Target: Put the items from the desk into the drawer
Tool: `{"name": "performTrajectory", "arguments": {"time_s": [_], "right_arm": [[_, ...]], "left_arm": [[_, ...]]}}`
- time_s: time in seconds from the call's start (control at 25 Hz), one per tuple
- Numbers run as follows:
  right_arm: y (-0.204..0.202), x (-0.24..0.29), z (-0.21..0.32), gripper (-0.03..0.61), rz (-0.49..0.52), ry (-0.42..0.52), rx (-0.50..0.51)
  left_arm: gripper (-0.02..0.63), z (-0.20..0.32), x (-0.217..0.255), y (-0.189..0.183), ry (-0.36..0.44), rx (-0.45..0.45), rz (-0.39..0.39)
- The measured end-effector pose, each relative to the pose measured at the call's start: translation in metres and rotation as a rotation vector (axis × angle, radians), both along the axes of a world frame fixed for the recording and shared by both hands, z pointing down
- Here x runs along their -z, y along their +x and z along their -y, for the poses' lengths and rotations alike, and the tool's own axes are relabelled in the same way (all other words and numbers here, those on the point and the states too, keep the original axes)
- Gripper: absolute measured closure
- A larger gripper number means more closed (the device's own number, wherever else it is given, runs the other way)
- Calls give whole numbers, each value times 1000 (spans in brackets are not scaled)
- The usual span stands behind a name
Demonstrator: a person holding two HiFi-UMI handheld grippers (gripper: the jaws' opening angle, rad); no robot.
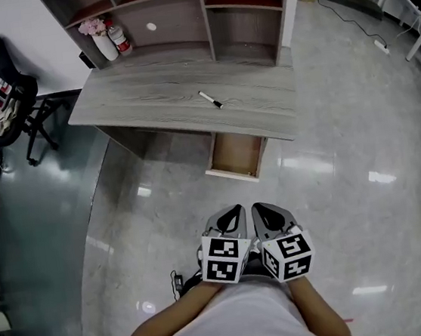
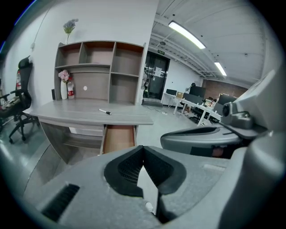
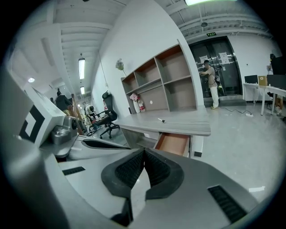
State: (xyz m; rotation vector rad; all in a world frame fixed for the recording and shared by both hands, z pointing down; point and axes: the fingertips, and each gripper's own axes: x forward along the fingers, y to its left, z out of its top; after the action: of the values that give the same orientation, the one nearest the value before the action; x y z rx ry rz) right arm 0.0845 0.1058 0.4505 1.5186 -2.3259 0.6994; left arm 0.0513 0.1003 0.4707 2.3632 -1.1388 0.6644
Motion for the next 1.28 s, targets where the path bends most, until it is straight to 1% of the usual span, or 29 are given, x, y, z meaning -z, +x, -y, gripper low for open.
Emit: {"name": "performTrajectory", "arguments": {"time_s": [0.12, 0.28, 0.44, 0.6, 0.76, 1.0, 1.28], "right_arm": [[12, -1, 11, 577, 11, 4, 26], [17, -2, 23, 577, 30, 1, 49], [13, -3, 33, 577, 36, -5, 69], [5, -6, 43, 577, 25, -14, 80], [3, -9, 63, 577, 5, -23, 60], [-10, -11, 111, 577, -19, -30, 17], [-35, -20, 180, 577, -58, -47, 4]], "left_arm": [[611, 8, 0, 10, 7, 19, 21], [611, 18, 0, 12, 9, 55, 37], [611, 27, 3, 8, 15, 75, 40], [611, 41, -1, 3, 5, 85, 26], [611, 63, -5, 4, -5, 55, 7], [609, 115, -6, -4, -8, -3, -14], [611, 186, -9, -30, -15, -17, -30]]}}
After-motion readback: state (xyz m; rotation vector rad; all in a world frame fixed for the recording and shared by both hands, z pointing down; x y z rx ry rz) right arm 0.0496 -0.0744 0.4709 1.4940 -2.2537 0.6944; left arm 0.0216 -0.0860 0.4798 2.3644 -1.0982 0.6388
